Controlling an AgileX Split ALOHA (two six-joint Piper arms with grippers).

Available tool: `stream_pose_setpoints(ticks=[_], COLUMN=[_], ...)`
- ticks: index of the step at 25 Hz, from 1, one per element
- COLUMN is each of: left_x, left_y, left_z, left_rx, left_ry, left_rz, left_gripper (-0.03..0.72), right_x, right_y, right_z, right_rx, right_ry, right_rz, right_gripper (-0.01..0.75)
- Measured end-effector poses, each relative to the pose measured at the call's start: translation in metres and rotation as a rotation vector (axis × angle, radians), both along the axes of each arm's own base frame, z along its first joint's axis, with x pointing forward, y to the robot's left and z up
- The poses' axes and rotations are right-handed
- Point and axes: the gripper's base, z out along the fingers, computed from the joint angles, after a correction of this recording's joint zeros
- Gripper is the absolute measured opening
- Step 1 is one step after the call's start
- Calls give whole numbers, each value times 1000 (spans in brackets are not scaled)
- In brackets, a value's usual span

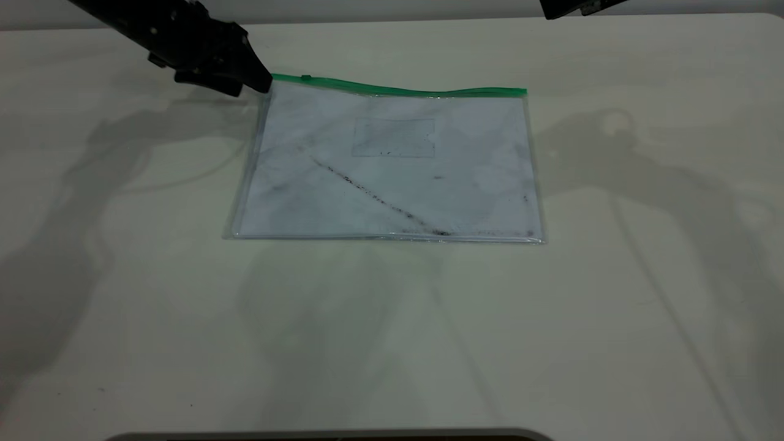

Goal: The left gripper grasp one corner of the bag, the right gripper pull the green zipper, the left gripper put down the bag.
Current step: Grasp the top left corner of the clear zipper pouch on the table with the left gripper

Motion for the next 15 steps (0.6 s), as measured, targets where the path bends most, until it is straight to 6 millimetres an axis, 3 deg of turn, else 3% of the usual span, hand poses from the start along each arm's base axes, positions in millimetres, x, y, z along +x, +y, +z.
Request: stream_pose_setpoints(ticks=[8,15], left_x=[4,1], left_y=[-9,-14], left_z=[-22,-26], left_rx=[-126,-195], left_ry=[29,29], left_rz=[-12,-46], left_gripper=[577,549], right_x=[0,0], right_y=[0,0], right_z=[0,0], right_rx=[1,-6], right_ry=[0,-7], right_rz=[-1,7], right_gripper=[531,531])
